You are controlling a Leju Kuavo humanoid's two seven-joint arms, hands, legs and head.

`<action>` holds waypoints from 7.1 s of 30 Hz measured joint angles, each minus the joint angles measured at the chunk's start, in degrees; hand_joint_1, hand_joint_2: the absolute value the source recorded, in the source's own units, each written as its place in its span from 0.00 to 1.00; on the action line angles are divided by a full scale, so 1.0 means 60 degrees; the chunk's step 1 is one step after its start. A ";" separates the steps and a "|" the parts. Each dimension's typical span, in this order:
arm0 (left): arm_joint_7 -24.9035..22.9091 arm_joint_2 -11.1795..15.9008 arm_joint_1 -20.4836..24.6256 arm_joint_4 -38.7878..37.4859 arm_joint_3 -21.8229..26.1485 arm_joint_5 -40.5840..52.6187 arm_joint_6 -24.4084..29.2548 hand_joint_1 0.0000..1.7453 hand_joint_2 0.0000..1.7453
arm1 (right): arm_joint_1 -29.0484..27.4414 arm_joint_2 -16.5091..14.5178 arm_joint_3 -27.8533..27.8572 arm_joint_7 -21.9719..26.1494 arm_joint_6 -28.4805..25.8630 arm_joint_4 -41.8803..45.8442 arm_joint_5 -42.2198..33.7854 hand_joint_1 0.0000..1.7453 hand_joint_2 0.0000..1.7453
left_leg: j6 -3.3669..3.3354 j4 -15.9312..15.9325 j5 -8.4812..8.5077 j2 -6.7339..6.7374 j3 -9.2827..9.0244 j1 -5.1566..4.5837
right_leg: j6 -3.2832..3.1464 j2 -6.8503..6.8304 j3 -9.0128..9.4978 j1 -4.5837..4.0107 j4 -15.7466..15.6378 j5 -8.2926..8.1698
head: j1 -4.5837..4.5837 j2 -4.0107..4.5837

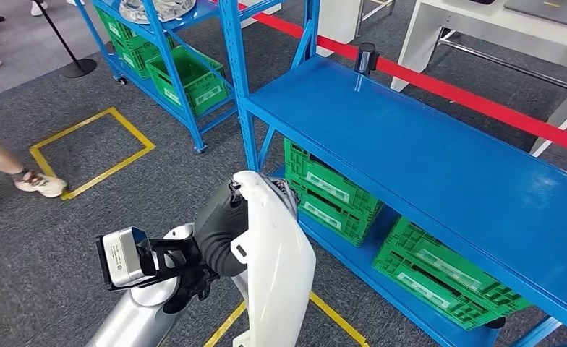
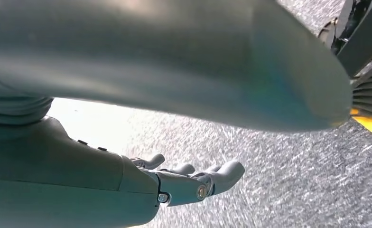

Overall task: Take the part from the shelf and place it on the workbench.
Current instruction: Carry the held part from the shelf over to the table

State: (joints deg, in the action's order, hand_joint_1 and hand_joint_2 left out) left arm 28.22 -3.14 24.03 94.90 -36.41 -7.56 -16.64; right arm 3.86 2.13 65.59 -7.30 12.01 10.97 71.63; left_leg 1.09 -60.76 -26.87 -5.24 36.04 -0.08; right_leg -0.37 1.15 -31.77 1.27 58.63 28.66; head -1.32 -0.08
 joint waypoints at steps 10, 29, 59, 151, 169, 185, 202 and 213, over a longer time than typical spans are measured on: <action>0.0138 0.0078 -0.0018 -0.0448 -0.0167 -0.0312 -0.0396 1.00 1.00 | -0.0086 -0.0228 -0.0127 -0.0060 0.0110 0.0000 0.0183 0.00 0.00 | -0.0070 0.0207 -0.0065 0.1430 -0.0416 -0.0056 | -0.0003 -0.1248 0.0044 -0.0134 0.0016 0.0074 | -0.0085 -0.0001; 0.0787 0.0361 -0.0212 -0.0888 -0.0167 0.0016 -0.0323 1.00 1.00 | -0.0113 -0.0065 -0.0526 0.0128 0.0096 0.0000 0.0631 0.00 0.00 | -0.0010 0.0266 0.0215 -0.0425 -0.0141 0.0056 | 0.0123 0.0159 -0.0120 0.0002 0.0168 -0.0005 | 0.0024 -0.0001; 0.0368 0.0139 -0.0038 -0.0981 -0.0222 0.0202 -0.0584 1.00 1.00 | -0.0027 0.0098 -0.0946 0.0762 -0.0195 0.0000 0.0862 0.00 0.00 | -0.0059 0.0228 0.0208 -0.0404 -0.0156 0.0028 | 0.0210 0.0263 -0.0136 0.0015 0.0203 -0.0017 | 0.0004 0.0000; -0.0472 -0.0423 0.0501 -0.1327 -0.0838 0.0405 -0.0746 1.00 1.00 | -0.0079 -0.0061 -0.0867 0.0868 -0.0284 0.0007 0.0655 0.00 0.00 | -0.0168 0.0177 0.0126 -0.0351 -0.0185 0.0034 | 0.0422 0.0234 -0.0208 0.0087 0.0089 -0.0135 | 0.0011 0.0001; -0.0466 -0.0440 0.0549 -0.1334 -0.0883 0.0436 -0.0746 1.00 1.00 | -0.0037 -0.0078 -0.0857 0.0789 -0.0286 0.0007 0.0651 0.00 0.00 | -0.0533 0.0319 0.0090 0.1055 -0.0336 -0.0009 | 0.0614 -0.0917 -0.0171 0.0008 0.0617 0.0440 | -0.0086 -0.0001; -0.0588 -0.0416 0.0494 -0.1223 -0.0888 0.0841 -0.0730 1.00 1.00 | -0.0016 -0.0070 -0.0852 0.1064 -0.0659 0.0026 0.0651 0.00 0.00 | -0.0522 0.0296 0.0174 -0.0347 -0.0243 0.0027 | 0.0399 0.0475 -0.0161 0.0056 -0.0078 -0.0131 | -0.0022 -0.0001; -0.0660 -0.0435 0.0493 -0.1085 -0.0921 0.1108 -0.0777 1.00 1.00 | 0.0004 -0.0071 -0.0767 0.1183 -0.0693 0.0025 0.0492 0.00 0.00 | -0.0143 0.0390 0.0191 -0.0311 -0.0288 0.0062 | 0.0319 0.0485 -0.0159 0.0026 -0.0065 -0.0123 | -0.0023 0.0000; -0.0725 -0.0536 0.0520 -0.0989 -0.0941 0.1201 -0.0800 1.00 1.00 | 0.0023 -0.0087 -0.0702 0.1217 -0.0706 0.0036 0.0555 0.00 0.00 | -0.0474 0.0675 0.0300 -0.0146 -0.0476 0.0089 | 0.0524 0.0284 -0.0233 0.0046 0.0159 0.0037 | -0.0029 -0.0001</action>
State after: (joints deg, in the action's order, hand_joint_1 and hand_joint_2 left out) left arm 23.87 -6.36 27.15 88.96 -42.05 -0.36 -21.44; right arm 4.00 1.61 61.38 0.00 7.78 11.19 74.96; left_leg -1.75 -56.71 -25.07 -6.12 33.18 0.46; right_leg 2.77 2.86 -33.16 1.55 59.59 28.89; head -1.49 -0.09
